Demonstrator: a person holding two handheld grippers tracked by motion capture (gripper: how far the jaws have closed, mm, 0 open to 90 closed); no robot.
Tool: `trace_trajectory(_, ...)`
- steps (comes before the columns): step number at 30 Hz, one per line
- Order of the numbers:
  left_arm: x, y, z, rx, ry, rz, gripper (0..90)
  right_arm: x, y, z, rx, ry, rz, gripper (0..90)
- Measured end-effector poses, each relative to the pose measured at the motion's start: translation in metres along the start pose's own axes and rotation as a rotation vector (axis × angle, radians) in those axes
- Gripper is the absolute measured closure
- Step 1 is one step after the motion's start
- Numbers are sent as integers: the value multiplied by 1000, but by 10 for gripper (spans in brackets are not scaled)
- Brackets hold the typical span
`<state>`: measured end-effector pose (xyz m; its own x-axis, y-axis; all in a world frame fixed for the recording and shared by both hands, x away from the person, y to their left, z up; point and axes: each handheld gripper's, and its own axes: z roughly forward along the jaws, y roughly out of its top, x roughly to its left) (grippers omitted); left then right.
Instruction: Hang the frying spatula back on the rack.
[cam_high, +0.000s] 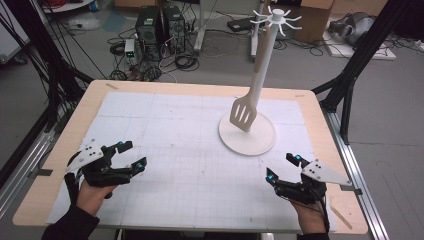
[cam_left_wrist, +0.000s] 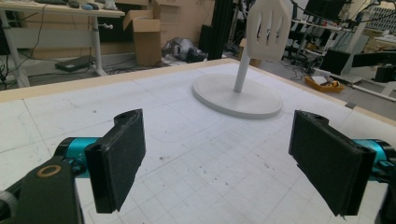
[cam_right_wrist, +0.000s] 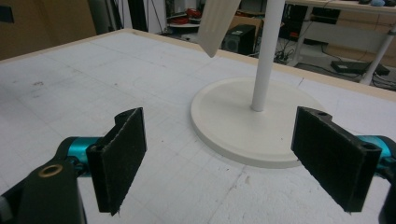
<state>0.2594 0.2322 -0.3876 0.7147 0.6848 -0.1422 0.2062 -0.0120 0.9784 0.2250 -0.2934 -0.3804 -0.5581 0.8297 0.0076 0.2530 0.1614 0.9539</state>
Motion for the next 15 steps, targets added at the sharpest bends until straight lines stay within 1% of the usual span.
trace_trajectory(2,-1,0,0,0,-5,2,191,0,0,-1,-4,-10,-3,169)
trace_trajectory(3,-1,0,0,0,-5,2,191,1,1,-2,-4,-9,4,169)
trace_trajectory(5,-1,0,0,2,-5,6,191,2,1,-2,-3,-9,4,169)
trace_trajectory(6,-2,0,0,-3,-6,4,191,2,2,-2,3,-10,-10,169)
trace_trajectory(9,-2,0,1,-2,-9,3,192,3,1,-1,6,-12,-7,169)
trace_trajectory(13,-1,-1,2,7,-5,-1,193,1,0,0,10,-14,-2,170)
trace_trajectory(15,-1,-2,3,22,-1,2,199,0,0,0,18,-11,1,169)
